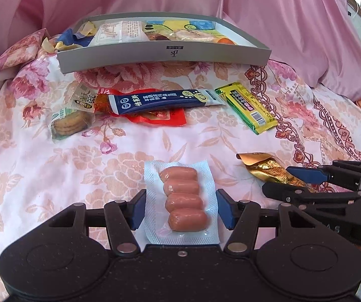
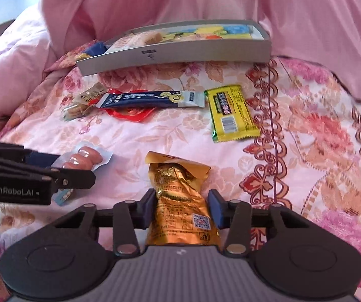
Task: Organize snacks
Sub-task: 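Lift the sausage pack and gold foil packet and carry both toward the grey tray, then lower both packets into the tray and open both tools to release them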
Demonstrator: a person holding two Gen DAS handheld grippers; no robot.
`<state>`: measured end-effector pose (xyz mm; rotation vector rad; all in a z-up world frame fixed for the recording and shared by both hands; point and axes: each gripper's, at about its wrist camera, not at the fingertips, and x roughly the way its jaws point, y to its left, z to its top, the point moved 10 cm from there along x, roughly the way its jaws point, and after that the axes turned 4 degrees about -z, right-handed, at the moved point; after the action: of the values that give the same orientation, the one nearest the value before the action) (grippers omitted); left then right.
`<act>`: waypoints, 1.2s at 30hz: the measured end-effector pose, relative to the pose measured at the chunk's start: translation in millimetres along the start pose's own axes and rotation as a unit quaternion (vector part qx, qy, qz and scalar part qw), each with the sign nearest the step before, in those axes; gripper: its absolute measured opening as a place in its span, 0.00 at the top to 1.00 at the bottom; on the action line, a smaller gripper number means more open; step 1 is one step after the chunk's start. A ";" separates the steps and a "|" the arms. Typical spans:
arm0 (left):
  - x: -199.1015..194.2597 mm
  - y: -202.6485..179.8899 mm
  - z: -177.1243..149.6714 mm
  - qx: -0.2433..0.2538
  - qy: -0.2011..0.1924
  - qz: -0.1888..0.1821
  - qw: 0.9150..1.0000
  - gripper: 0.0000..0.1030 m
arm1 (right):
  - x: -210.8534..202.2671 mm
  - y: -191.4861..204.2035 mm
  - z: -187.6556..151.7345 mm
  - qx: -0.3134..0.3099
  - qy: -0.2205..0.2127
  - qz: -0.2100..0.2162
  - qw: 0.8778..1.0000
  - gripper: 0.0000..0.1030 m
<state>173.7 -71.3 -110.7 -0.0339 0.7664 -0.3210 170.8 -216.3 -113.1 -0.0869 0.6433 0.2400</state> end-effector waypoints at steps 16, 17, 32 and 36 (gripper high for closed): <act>-9.7 4.8 25.8 -0.018 -0.041 0.003 0.999 0.43 | -26.9 10.4 29.2 -0.058 -0.085 -0.020 0.994 0.55; -10.5 5.2 30.4 -0.019 -0.045 0.002 0.999 0.43 | -27.7 9.7 32.2 -0.059 -0.089 -0.019 0.994 0.55; -18.2 8.4 150.6 -0.004 -0.122 0.007 0.992 0.43 | -32.0 -12.3 118.1 -0.061 -0.159 -0.021 0.985 0.54; -9.8 12.8 190.0 -0.002 -0.139 0.011 0.990 0.43 | -24.4 -21.7 154.1 -0.068 -0.179 -0.025 0.981 0.54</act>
<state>300.9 -72.5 31.3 -0.0731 0.4916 -0.2860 247.2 -218.3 24.6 -0.1871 0.2649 0.2443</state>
